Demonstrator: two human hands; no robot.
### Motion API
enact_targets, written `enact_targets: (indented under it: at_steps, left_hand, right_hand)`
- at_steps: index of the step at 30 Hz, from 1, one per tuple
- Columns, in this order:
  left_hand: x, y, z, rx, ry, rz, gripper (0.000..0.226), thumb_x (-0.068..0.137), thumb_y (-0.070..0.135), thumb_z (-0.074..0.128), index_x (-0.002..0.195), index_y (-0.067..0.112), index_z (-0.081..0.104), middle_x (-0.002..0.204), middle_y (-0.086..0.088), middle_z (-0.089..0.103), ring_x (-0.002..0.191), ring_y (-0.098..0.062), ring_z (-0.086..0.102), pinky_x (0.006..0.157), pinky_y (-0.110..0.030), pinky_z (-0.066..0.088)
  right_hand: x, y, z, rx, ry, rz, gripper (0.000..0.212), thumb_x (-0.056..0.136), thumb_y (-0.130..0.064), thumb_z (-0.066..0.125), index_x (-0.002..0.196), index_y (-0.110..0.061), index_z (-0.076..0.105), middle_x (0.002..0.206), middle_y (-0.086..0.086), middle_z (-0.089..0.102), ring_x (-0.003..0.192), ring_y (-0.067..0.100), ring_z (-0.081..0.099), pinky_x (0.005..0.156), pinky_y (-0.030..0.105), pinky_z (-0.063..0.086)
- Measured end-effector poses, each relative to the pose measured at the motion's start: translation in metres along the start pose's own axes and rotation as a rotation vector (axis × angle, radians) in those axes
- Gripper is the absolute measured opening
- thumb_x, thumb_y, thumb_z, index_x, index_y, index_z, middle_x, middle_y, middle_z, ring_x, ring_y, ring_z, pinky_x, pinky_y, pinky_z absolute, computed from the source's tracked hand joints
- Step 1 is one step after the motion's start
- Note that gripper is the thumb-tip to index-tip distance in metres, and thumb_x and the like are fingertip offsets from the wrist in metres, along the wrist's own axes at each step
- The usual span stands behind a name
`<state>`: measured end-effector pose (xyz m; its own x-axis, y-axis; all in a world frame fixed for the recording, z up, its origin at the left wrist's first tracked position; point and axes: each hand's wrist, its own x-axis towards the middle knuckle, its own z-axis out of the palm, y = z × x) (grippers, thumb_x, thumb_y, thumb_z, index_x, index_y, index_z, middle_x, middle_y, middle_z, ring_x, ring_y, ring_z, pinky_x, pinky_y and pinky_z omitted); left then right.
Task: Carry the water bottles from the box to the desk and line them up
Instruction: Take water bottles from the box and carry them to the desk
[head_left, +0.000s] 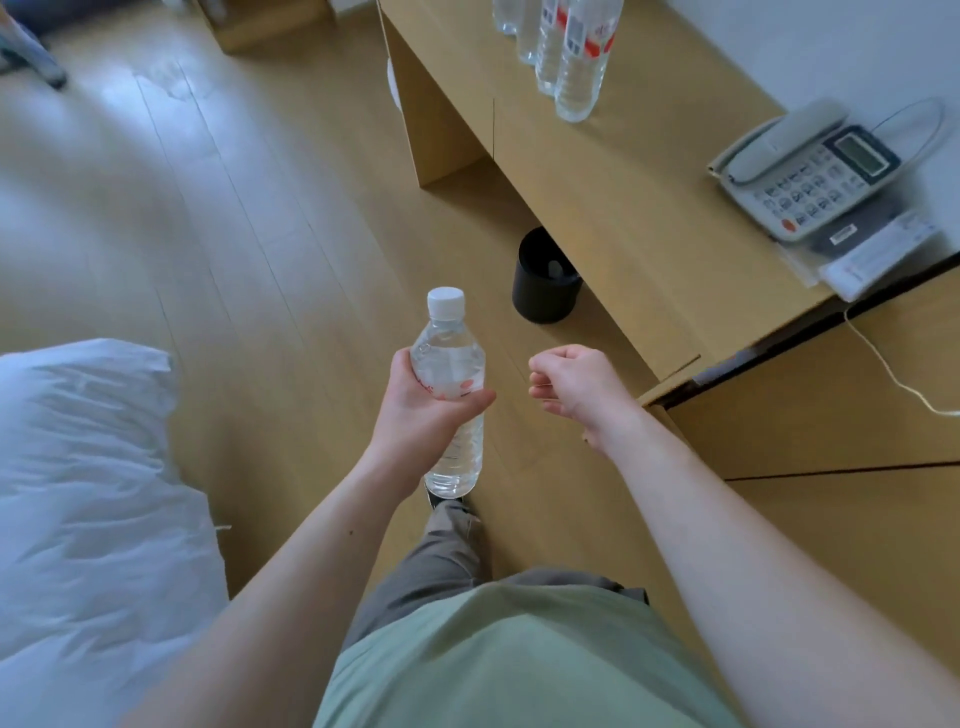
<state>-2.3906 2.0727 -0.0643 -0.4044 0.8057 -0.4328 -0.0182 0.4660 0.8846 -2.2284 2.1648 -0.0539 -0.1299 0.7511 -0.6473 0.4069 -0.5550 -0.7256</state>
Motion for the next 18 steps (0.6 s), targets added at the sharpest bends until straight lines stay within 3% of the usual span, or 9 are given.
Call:
enact_targets:
  at_steps: [5,10,14,18]
  left_hand:
    - [0.062,0.029,-0.028,0.035,-0.068,0.011,0.064,0.067,0.031,0.091,0.116,0.035,0.051,0.105,0.011,0.068,0.086,0.002,0.07,0.072,-0.025,0.053]
    - [0.118,0.055,-0.036,0.056,-0.113,0.019,0.067,0.065,0.033,0.091,0.118,0.034,0.05,0.105,0.011,0.068,0.087,0.001,0.07,0.073,-0.027,0.054]
    - [0.157,0.074,-0.025,0.068,-0.179,0.014,0.065,0.064,0.034,0.091,0.115,0.035,0.05,0.093,0.023,0.069,0.084,0.002,0.071,0.07,-0.027,0.054]
    - [0.196,0.096,-0.004,0.089,-0.229,0.028,0.065,0.061,0.036,0.09,0.112,0.037,0.05,0.09,0.025,0.068,0.082,0.003,0.071,0.068,-0.025,0.053]
  right_hand:
    - [0.033,-0.052,0.03,0.05,0.042,-0.018,0.019,0.098,-0.018,0.057,0.111,-0.007,0.065,0.089,0.003,0.066,0.085,0.015,0.063,0.094,0.041,0.056]
    - [0.058,-0.082,0.034,0.081,0.101,-0.006,0.019,0.1,-0.02,0.057,0.107,-0.005,0.066,0.093,0.006,0.066,0.096,0.025,0.067,0.095,0.043,0.057]
    - [0.079,-0.099,0.023,0.112,0.148,0.031,0.016,0.1,-0.023,0.057,0.101,-0.011,0.068,0.093,0.006,0.069,0.108,0.033,0.068,0.099,0.048,0.056]
    - [0.111,-0.116,0.01,0.158,0.192,0.049,0.014,0.097,-0.024,0.059,0.091,-0.014,0.066,0.085,0.003,0.068,0.088,0.025,0.066,0.099,0.05,0.055]
